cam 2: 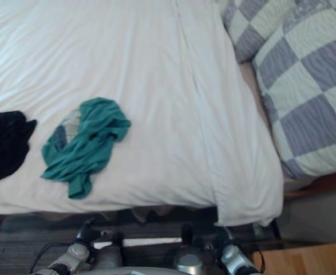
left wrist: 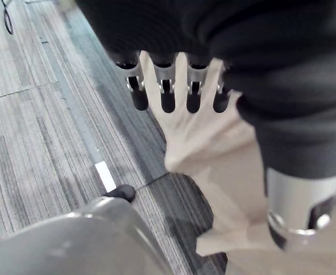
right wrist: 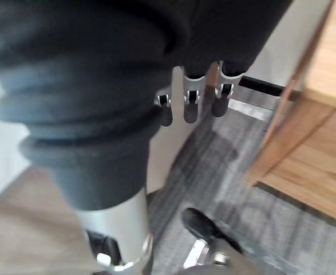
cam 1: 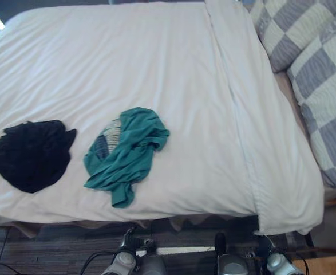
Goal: Tidy up the quilt and then pick up the clothes from the bed and put them into the laundry hamper.
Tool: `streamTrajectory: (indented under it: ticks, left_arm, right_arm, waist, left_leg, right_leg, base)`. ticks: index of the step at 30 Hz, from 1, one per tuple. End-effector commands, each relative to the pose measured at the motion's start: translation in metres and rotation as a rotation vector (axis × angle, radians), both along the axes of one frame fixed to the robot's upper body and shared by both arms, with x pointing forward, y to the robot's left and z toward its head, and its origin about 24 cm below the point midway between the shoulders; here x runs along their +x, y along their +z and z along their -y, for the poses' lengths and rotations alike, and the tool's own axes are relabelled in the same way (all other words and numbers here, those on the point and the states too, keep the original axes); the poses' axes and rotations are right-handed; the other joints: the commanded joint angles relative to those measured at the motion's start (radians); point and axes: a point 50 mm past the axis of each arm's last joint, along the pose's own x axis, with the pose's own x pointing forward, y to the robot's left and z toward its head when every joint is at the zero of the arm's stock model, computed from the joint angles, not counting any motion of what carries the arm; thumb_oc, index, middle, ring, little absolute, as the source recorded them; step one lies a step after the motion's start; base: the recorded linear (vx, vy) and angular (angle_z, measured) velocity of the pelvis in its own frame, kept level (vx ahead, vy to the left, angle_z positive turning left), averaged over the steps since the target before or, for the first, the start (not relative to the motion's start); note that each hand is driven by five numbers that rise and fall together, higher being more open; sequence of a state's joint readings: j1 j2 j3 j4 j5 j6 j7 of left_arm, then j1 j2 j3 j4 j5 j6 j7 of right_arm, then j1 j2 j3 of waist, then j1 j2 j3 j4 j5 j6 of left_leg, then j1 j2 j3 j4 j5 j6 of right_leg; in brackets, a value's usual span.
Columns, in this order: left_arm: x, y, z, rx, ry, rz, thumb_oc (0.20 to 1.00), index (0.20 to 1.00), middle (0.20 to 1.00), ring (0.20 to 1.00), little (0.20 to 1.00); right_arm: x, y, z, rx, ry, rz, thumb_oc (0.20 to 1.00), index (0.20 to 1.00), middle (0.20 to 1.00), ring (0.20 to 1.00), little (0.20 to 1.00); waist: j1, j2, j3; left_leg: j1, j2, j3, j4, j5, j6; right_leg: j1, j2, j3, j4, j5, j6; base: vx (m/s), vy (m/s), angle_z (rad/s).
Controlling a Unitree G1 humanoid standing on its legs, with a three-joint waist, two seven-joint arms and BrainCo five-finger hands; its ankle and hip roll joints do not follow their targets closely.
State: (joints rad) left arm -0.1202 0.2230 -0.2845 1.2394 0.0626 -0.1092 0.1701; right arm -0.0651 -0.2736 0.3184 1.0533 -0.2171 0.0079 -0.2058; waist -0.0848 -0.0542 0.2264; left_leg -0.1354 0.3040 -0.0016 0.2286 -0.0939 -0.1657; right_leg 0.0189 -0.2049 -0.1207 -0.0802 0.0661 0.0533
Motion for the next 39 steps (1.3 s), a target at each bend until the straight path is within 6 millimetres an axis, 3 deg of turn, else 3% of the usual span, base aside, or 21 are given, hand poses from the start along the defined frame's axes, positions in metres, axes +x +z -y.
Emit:
streamTrajectory:
  ticks: [1,3,5,6,7,8,9,10,11,12,14,15,16,18,19,22,23,26,31,35,39]
  left_arm:
    - [-0.022,-0.005,-0.009,0.053,-0.02,-0.04,1.0,1.0,1.0,1.0,1.0]
    - [-0.019,-0.005,-0.006,0.039,-0.012,-0.039,1.0,1.0,1.0,1.0,1.0]
    - [-0.017,-0.005,-0.006,0.038,-0.002,-0.045,1.0,1.0,1.0,1.0,1.0]
    - [-0.012,-0.001,-0.015,0.043,0.021,-0.029,1.0,1.0,1.0,1.0,1.0]
    - [-0.011,-0.001,-0.015,0.043,0.021,-0.028,1.0,1.0,1.0,1.0,1.0]
    - [-0.015,-0.001,-0.02,0.053,0.006,-0.04,1.0,1.0,1.0,1.0,1.0]
    - [-0.015,-0.001,-0.02,0.053,0.007,-0.04,1.0,1.0,1.0,1.0,1.0]
    - [-0.016,-0.001,-0.02,0.055,-0.014,-0.053,1.0,1.0,1.0,1.0,1.0]
    - [-0.016,-0.001,-0.02,0.055,-0.014,-0.053,1.0,1.0,1.0,1.0,1.0]
    - [-0.018,-0.001,-0.02,0.063,-0.051,-0.058,1.0,1.0,1.0,1.0,1.0]
    - [-0.017,-0.002,-0.014,0.046,-0.05,-0.055,1.0,1.0,1.0,1.0,1.0]
    - [-0.018,-0.005,-0.002,0.026,-0.07,-0.051,1.0,1.0,1.0,1.0,1.0]
    - [-0.018,-0.005,-0.002,0.026,-0.07,-0.05,1.0,1.0,1.0,1.0,1.0]
    - [-0.006,-0.001,0.007,-0.01,-0.037,0.022,1.0,1.0,1.0,1.0,1.0]
    - [-0.007,-0.001,0.01,-0.018,-0.056,0.026,1.0,1.0,1.0,1.0,1.0]
    - [-0.008,-0.001,0.011,-0.019,-0.056,0.025,1.0,1.0,1.0,1.0,1.0]
    - [-0.017,-0.007,0.025,-0.03,-0.107,-0.004,1.0,1.0,1.0,1.0,1.0]
    - [-0.013,-0.006,0.029,-0.038,-0.113,0.004,1.0,1.0,1.0,1.0,1.0]
    - [0.002,-0.001,0.024,-0.001,-0.181,0.011,1.0,1.0,1.0,1.0,1.0]
    - [0.005,0.002,0.006,0.023,-0.092,0.004,1.0,1.0,1.0,1.0,1.0]
    - [-0.018,-0.006,-0.008,0.035,0.107,-0.064,1.0,1.0,1.0,1.0,1.0]
  right_arm:
    - [-0.022,-0.011,-0.017,0.097,-0.037,-0.053,1.0,1.0,1.0,1.0,1.0]
    - [-0.028,-0.014,-0.017,0.109,-0.06,-0.084,1.0,1.0,1.0,1.0,1.0]
    - [-0.028,-0.016,-0.021,0.113,-0.073,-0.103,1.0,1.0,1.0,1.0,1.0]
    - [-0.02,-0.014,-0.029,0.13,-0.071,-0.079,1.0,1.0,1.0,1.0,1.0]
    - [-0.02,-0.014,-0.029,0.131,-0.071,-0.078,1.0,1.0,1.0,1.0,1.0]
    - [-0.013,-0.012,-0.038,0.15,-0.016,-0.062,1.0,1.0,1.0,1.0,1.0]
    - [-0.013,-0.012,-0.038,0.15,-0.016,-0.062,1.0,1.0,1.0,1.0,1.0]
    - [-0.008,-0.01,-0.046,0.161,0.034,-0.039,1.0,1.0,1.0,1.0,1.0]
    - [-0.008,-0.01,-0.046,0.161,0.034,-0.039,1.0,1.0,1.0,1.0,1.0]
    - [0.0,-0.005,-0.054,0.164,0.104,-0.002,1.0,1.0,1.0,1.0,1.0]
    - [0.004,-0.004,-0.059,0.172,0.133,0.002,1.0,1.0,1.0,1.0,1.0]
    - [0.011,0.0,-0.064,0.173,0.182,0.024,1.0,1.0,1.0,1.0,1.0]
    - [0.011,0.0,-0.064,0.173,0.182,0.025,1.0,1.0,1.0,1.0,1.0]
    - [0.03,0.008,-0.06,0.136,0.202,0.072,1.0,1.0,1.0,1.0,1.0]
    - [0.03,0.008,-0.058,0.125,0.205,0.07,1.0,1.0,1.0,1.0,1.0]
    - [0.03,0.008,-0.058,0.124,0.205,0.069,1.0,1.0,1.0,1.0,1.0]
    - [0.03,0.008,-0.058,0.136,0.196,0.065,1.0,1.0,1.0,1.0,1.0]
    - [0.024,0.006,-0.049,0.147,0.148,0.055,1.0,1.0,1.0,1.0,1.0]
    - [0.007,-0.003,-0.047,0.198,-0.002,0.006,1.0,1.0,1.0,1.0,1.0]
    - [-0.015,-0.016,-0.043,0.194,-0.095,-0.083,1.0,1.0,1.0,1.0,1.0]
    - [-0.051,-0.027,-0.023,0.165,-0.299,-0.175,1.0,1.0,1.0,1.0,1.0]
  waist:
    - [-0.008,-0.02,-0.034]
    - [-0.003,-0.019,-0.041]
    - [-0.002,-0.036,-0.027]
    - [0.013,-0.031,-0.014]
    - [0.012,-0.033,-0.016]
    - [0.003,-0.021,-0.014]
    - [0.004,-0.021,-0.015]
    - [-0.006,-0.015,-0.011]
    - [-0.006,-0.015,-0.012]
    - [-0.002,-0.016,-0.01]
    - [0.01,-0.021,-0.007]
    - [0.008,-0.025,0.011]
    - [0.007,-0.026,0.009]
    - [0.047,-0.039,0.062]
    - [0.048,-0.028,0.054]
    - [0.051,-0.026,0.06]
    - [0.032,0.022,0.006]
    - [0.01,0.051,-0.017]
    - [-0.02,0.022,-0.046]
    - [-0.031,0.021,-0.036]
    - [-0.035,0.01,-0.059]
  left_leg:
    - [0.091,0.12,0.029,-0.163,0.147,-0.024]
    - [0.08,0.097,0.019,-0.17,0.117,-0.04]
    - [0.08,0.037,0.03,-0.131,0.039,-0.048]
    - [0.084,0.001,0.087,-0.126,0.029,-0.017]
    - [0.08,-0.001,0.086,-0.128,0.032,-0.016]
    - [0.089,-0.058,0.1,-0.147,0.033,0.026]
    - [0.088,-0.057,0.101,-0.148,0.035,0.026]
    - [0.095,-0.135,0.102,-0.154,0.035,0.07]
    - [0.094,-0.135,0.102,-0.155,0.037,0.07]
    - [0.095,-0.208,0.111,-0.145,0.018,0.105]
    - [0.098,-0.253,0.125,-0.098,-0.016,0.108]
    - [0.003,-0.303,0.115,0.113,-0.003,0.07]
    - [-0.002,-0.303,0.114,0.112,0.001,0.07]
    - [-0.161,-0.321,0.074,0.392,0.154,-0.068]
    - [-0.15,-0.268,0.059,0.335,0.139,-0.056]
    - [-0.142,-0.265,0.06,0.337,0.133,-0.057]
    - [0.009,-0.076,-0.026,-0.113,0.086,0.016]
    - [0.093,-0.042,-0.045,-0.232,0.108,0.01]
    - [0.131,-0.096,0.024,-0.27,0.087,0.016]
    - [0.157,-0.118,0.098,-0.282,0.083,0.051]
    - [0.159,-0.13,0.118,-0.286,0.085,0.053]
  right_leg:
    - [-0.068,-0.184,0.105,0.06,-0.066,0.183]
    - [-0.048,-0.217,0.074,0.058,-0.04,0.196]
    - [-0.081,-0.277,0.068,0.108,0.08,0.204]
    - [-0.129,-0.269,-0.036,0.217,0.056,0.159]
    - [-0.133,-0.27,-0.035,0.218,0.057,0.159]
    - [-0.146,-0.12,-0.01,0.292,-0.05,0.129]
    - [-0.149,-0.119,-0.009,0.293,-0.05,0.128]
    - [-0.145,0.065,0.007,0.325,-0.141,0.111]
    - [-0.146,0.066,0.007,0.324,-0.139,0.11]
    - [-0.136,0.165,-0.003,0.307,-0.19,0.059]
    - [-0.106,0.145,-0.047,0.267,-0.21,0.011]
    - [-0.038,0.138,0.016,0.176,-0.223,-0.029]
    - [-0.042,0.137,0.015,0.172,-0.219,-0.028]
    - [-0.006,0.096,0.061,0.118,-0.191,-0.038]
    - [-0.006,0.078,0.055,0.104,-0.183,-0.019]
    - [0.004,0.081,0.056,0.101,-0.183,-0.019]
    - [0.011,0.021,0.081,0.054,-0.187,0.065]
    - [0.022,0.0,0.099,0.036,-0.175,0.093]
    - [-0.039,-0.069,0.116,0.054,-0.083,0.144]
    - [-0.089,0.013,0.102,0.17,-0.12,0.126]
    - [-0.065,0.019,0.056,0.118,-0.124,0.11]
  base:
    - [0.1,0.577,0.81]
    - [0.08,0.459,0.62]
    - [-0.06,0.535,0.27]
    - [-0.14,0.546,-0.07]
    - [-0.15,0.795,-0.36]
    - [-0.04,0.404,-0.42]
    - [-0.04,0.746,-0.34]
    - [-0.02,0.339,-0.11]
    - [-0.01,0.572,-0.07]
    - [0.04,0.305,0.03]
    - [0.07,0.262,0.15]
    - [0.06,0.143,0.43]
    - [0.04,0.236,0.63]
    - [-0.15,0.299,0.36]
    - [-0.13,0.268,-0.36]
    - [0.05,0.255,-0.23]
    - [0.13,0.642,-0.2]
    - [0.11,0.549,-0.4]
    - [-0.01,0.277,-0.48]
    - [-0.09,0.151,-0.74]
    - [0.05,0.013,-0.5]
